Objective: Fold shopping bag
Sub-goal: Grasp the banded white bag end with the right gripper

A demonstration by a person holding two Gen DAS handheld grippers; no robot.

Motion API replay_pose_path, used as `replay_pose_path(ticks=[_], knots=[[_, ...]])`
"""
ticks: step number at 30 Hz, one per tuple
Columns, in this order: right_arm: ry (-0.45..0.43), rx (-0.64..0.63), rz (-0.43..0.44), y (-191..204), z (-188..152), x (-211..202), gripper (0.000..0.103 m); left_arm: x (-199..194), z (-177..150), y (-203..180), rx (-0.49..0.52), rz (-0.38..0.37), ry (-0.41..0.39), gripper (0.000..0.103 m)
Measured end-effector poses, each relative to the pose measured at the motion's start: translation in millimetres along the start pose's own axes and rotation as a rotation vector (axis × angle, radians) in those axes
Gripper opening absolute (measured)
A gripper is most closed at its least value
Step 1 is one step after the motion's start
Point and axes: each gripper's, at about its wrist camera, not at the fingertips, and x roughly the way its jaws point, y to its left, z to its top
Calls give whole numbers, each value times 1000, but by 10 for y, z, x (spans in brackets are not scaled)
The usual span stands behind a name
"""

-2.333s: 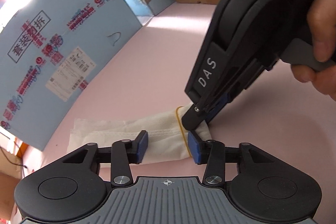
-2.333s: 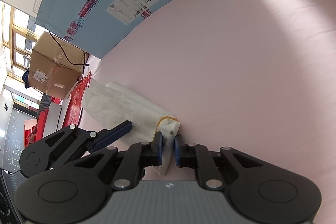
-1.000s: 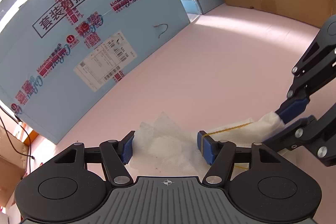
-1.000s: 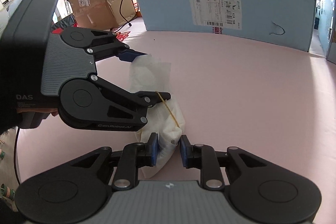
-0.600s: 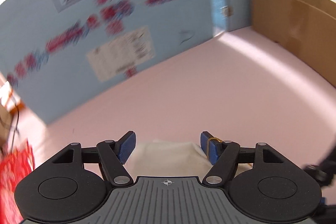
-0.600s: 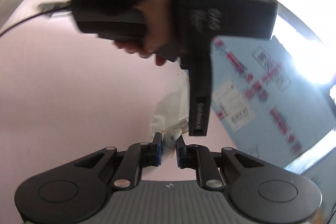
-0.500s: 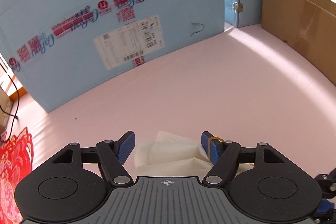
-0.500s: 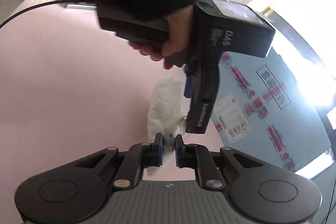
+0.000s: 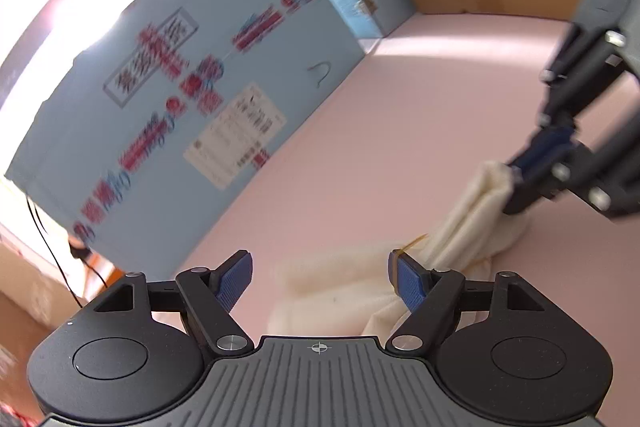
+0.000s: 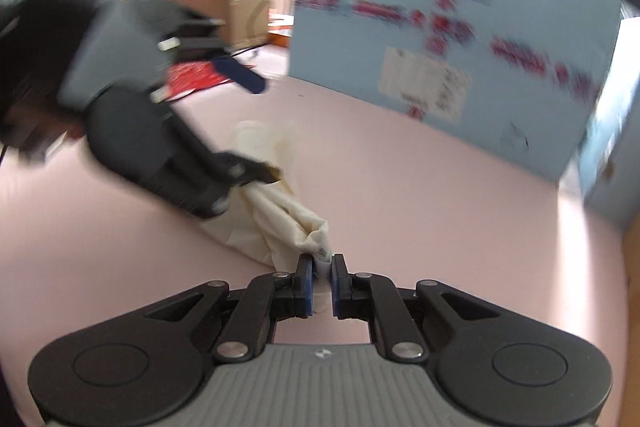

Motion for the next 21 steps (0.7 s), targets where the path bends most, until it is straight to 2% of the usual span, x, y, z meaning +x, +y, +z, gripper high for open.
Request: replay_pose_path(ticks=[2, 5, 7, 9, 11, 12, 13, 16, 19, 21], knots=[[19, 83, 21, -107, -3, 23, 10, -125, 1, 99, -16, -26, -19, 77], [63, 255, 42, -286, 9, 81, 9, -272, 15, 248, -71, 4, -32, 78], [79, 370, 70, -425, 3, 116, 9, -366, 38, 328, -130, 22, -49, 78], [108, 560, 164, -610, -55, 162, 9, -428, 64, 377, -254, -16, -64, 77], [135, 688, 210, -707, -128, 233, 9, -377, 63, 390, -463, -151, -43, 59], [141, 730, 221, -733, -159, 247, 9, -325, 57, 363, -514, -195, -25, 41], [144, 754, 227, -747, -170, 258, 9, -215, 50, 281, -554, -231, 2, 30], [149, 797, 237, -726, -209, 251, 9, 45, 58, 81, -569, -291, 53, 22], [148, 791, 229, -679, -184, 249, 9, 179, 112, -58, -516, -295, 83, 22], [148, 776, 222, -662, -166, 249, 11, 260, 65, -73, -544, -307, 90, 22]])
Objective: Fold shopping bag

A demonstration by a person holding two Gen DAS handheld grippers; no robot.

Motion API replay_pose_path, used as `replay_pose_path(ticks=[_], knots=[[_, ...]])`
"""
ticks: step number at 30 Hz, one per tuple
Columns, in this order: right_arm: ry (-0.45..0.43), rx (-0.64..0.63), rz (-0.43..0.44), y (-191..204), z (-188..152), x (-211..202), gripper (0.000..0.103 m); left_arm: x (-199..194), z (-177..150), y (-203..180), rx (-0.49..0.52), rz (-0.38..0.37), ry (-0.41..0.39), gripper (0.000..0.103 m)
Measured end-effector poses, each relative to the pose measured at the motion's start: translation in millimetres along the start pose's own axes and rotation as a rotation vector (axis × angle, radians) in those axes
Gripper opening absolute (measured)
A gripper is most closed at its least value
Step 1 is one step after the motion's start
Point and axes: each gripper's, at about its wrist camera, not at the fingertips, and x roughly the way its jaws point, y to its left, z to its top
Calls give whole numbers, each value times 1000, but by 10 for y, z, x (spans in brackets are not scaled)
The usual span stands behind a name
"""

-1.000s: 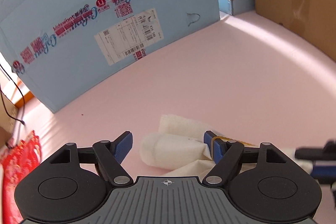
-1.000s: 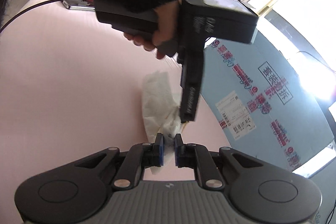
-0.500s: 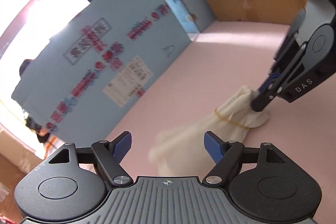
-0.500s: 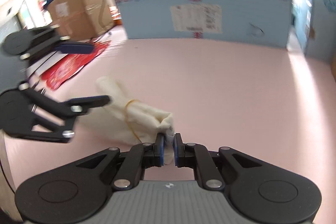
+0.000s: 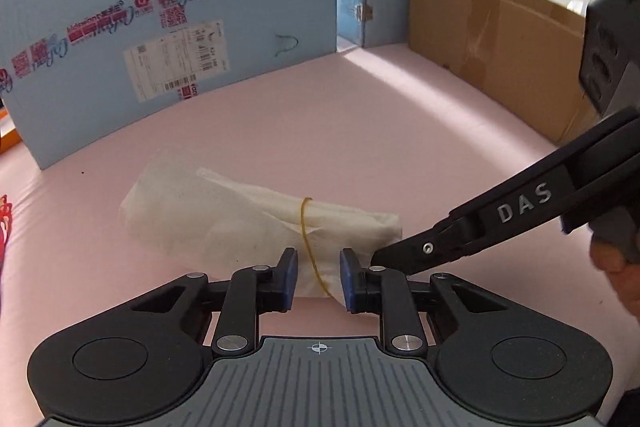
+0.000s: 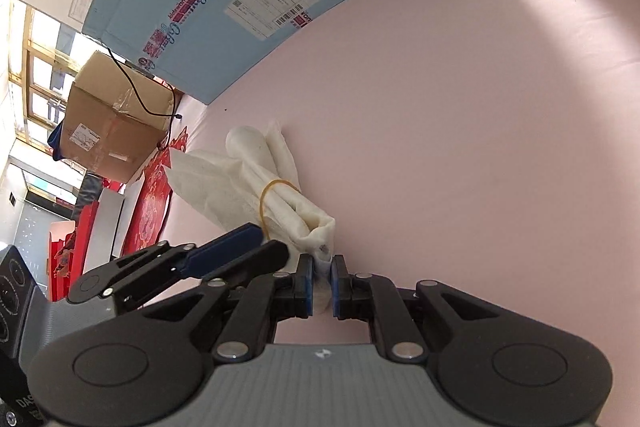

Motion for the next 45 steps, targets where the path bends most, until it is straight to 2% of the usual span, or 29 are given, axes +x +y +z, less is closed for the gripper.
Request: replay_pose_path(ticks=[4, 6, 8, 11, 14, 17, 20, 23, 25, 28, 31, 33, 35, 36, 38, 40, 42, 44, 45], knots=[[5, -45, -31, 39, 14, 18, 23, 10, -9, 95, -54, -36, 3, 21], [8, -87, -26, 84, 29, 95, 28, 17, -16, 162, -97, -51, 4, 16], [5, -116, -28, 127, 29, 156, 26, 12, -34, 234, -150, -69, 10, 15], [-12, -151, -47, 184, 29, 192, 15, 10, 22, 132, -115, -40, 28, 8], [-26, -121, -20, 189, 23, 142, 11, -14, 67, 22, -34, 43, 21, 1], [-63, -30, 60, 146, 55, 32, 10, -26, 66, 40, 32, 141, 26, 1], [-79, 114, 159, 12, 92, -16, 10, -10, -5, 17, 120, 221, 25, 1], [-52, 280, 269, -163, 92, 19, 10, -14, -66, 6, 213, 302, -2, 2], [-40, 318, 286, -222, 74, 24, 10, -53, -79, 56, 254, 329, -13, 7], [-21, 339, 267, -291, 66, 16, 10, -125, -19, 122, 257, 315, -22, 9], [-10, 235, 189, -194, 99, 13, 10, -253, 89, 158, 218, 211, -35, 9], [-14, 141, 129, -106, 106, 12, 10, -340, 160, 219, 177, 59, -13, 9], [-15, 113, 124, -75, 111, 22, 10, -384, 175, 213, 170, -29, 5, 9], [-14, 101, 121, -68, 108, 29, 10, -401, 167, 200, 175, -27, 0, 10], [-10, 59, 99, -45, 96, 46, 11, -421, 150, 194, 169, -3, -15, 19], [-3, 16, 75, -25, 85, 56, 11, -403, 126, 212, 149, 37, -33, 34], [15, -41, 57, 6, 82, 62, 11, -381, 118, 231, 143, 66, -40, 39], [28, -113, 33, 53, 89, 40, 12, -366, 114, 277, 116, 85, -56, 52], [38, -140, 20, 70, 100, 23, 12, -364, 115, 320, 85, 87, -71, 64]])
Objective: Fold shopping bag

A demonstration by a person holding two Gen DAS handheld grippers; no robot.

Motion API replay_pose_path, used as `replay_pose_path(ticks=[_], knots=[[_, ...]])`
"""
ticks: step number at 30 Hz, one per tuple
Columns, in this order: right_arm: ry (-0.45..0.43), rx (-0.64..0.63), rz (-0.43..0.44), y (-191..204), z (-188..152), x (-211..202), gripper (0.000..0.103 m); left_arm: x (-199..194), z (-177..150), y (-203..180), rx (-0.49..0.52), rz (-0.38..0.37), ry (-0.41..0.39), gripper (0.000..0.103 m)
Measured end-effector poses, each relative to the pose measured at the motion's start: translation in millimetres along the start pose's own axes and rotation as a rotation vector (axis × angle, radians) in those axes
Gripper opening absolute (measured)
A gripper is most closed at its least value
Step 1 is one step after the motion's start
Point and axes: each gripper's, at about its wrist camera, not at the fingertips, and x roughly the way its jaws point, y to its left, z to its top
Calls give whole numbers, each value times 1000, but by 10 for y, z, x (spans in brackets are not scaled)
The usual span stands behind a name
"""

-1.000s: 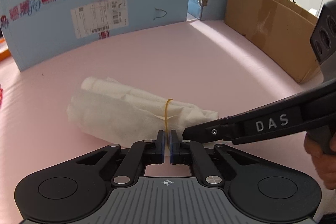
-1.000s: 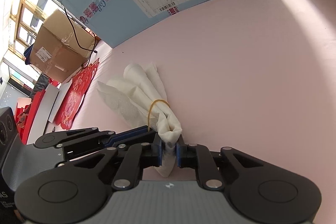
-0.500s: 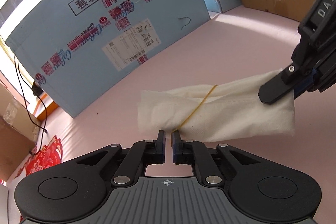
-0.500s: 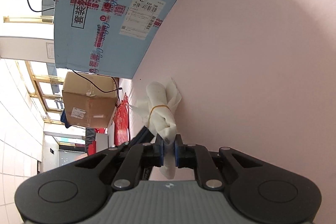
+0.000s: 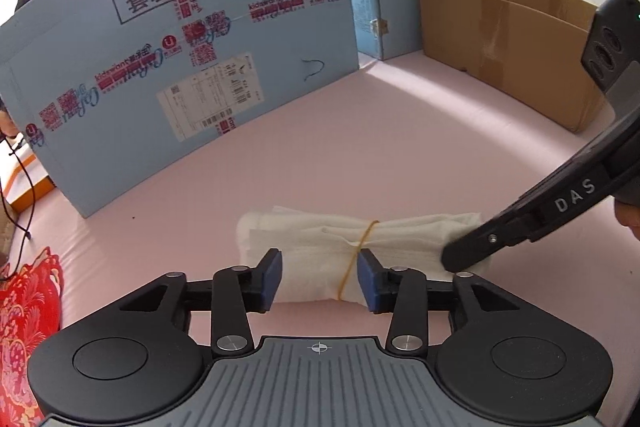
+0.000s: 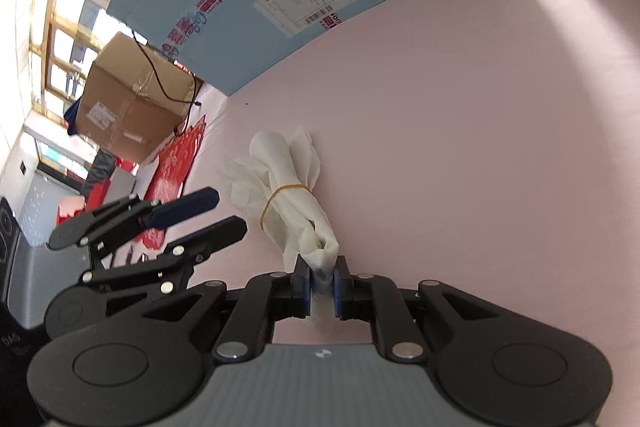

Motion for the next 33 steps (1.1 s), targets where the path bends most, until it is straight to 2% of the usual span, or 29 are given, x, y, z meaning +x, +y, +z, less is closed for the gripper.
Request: replay_pose_path(ticks=[1, 5, 10, 13, 18, 27, 31, 33], knots=[[8, -19, -15, 10, 9, -14, 13, 6, -3, 42, -31, 4, -13, 71], [10, -51, -91, 28, 5, -55, 22, 99, 6, 269, -193, -10, -19, 72], [-11, -58, -148, 114, -56, -51, 25, 225, -31, 490, -332, -38, -9, 78], [-17, -44, -167, 155, -86, -36, 29, 306, -52, 633, -426, -83, -12, 81], [-35, 4, -199, 204, -145, 8, 45, 499, -102, 822, -574, -180, 18, 81], [-114, 96, -255, 333, -224, 58, 60, 696, -166, 854, -637, -270, 67, 81], [-149, 130, -289, 384, -237, 87, 60, 718, -173, 859, -637, -302, 64, 81], [-167, 150, -308, 401, -248, 89, 56, 731, -163, 859, -642, -311, 66, 81]])
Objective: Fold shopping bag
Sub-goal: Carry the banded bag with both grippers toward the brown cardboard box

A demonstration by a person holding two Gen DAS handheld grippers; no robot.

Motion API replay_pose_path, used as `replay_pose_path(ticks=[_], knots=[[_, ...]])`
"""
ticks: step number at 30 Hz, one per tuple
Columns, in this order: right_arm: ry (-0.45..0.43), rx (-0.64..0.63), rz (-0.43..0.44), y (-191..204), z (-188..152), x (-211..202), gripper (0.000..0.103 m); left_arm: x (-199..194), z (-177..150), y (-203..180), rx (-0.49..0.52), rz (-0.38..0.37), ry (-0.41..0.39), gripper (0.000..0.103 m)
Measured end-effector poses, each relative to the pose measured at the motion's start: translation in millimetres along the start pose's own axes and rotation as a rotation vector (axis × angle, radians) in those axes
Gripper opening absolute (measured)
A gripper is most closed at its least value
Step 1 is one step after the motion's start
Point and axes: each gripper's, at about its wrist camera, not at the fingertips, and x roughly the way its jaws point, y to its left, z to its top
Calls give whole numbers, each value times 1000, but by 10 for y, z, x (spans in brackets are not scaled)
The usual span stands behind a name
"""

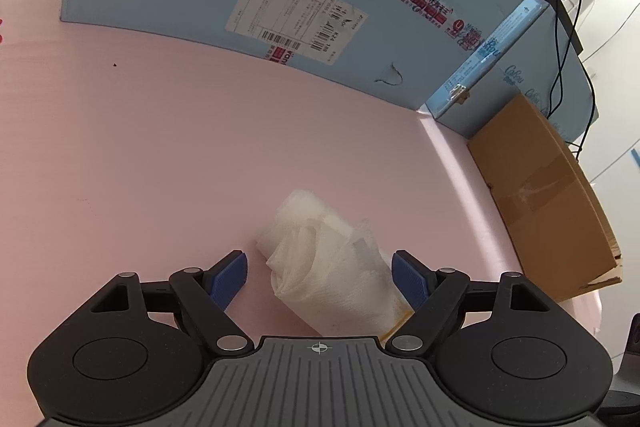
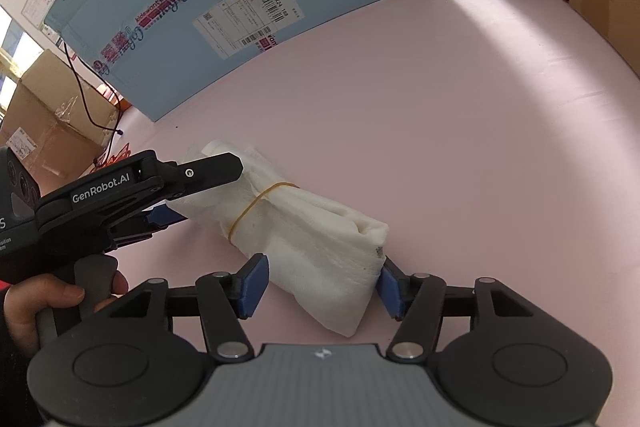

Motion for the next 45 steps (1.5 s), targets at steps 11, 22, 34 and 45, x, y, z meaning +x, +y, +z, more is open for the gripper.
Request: replay_pose_path(ticks=[11, 22, 34, 45], knots=[[-22, 49, -76, 77, -66, -55, 29, 19, -11, -63, 26, -13, 34, 51], [-29, -5, -8, 115, -118, -217, 23, -247, -86, -28, -38, -74, -22, 43], [-93, -208, 117, -186, 44, -614, 23, -573, -379, -584, -53, -87, -163, 43], [-187, -365, 276, -976, 523, -1238, 22, -492, -548, -1834, 35, -77, -287, 43]])
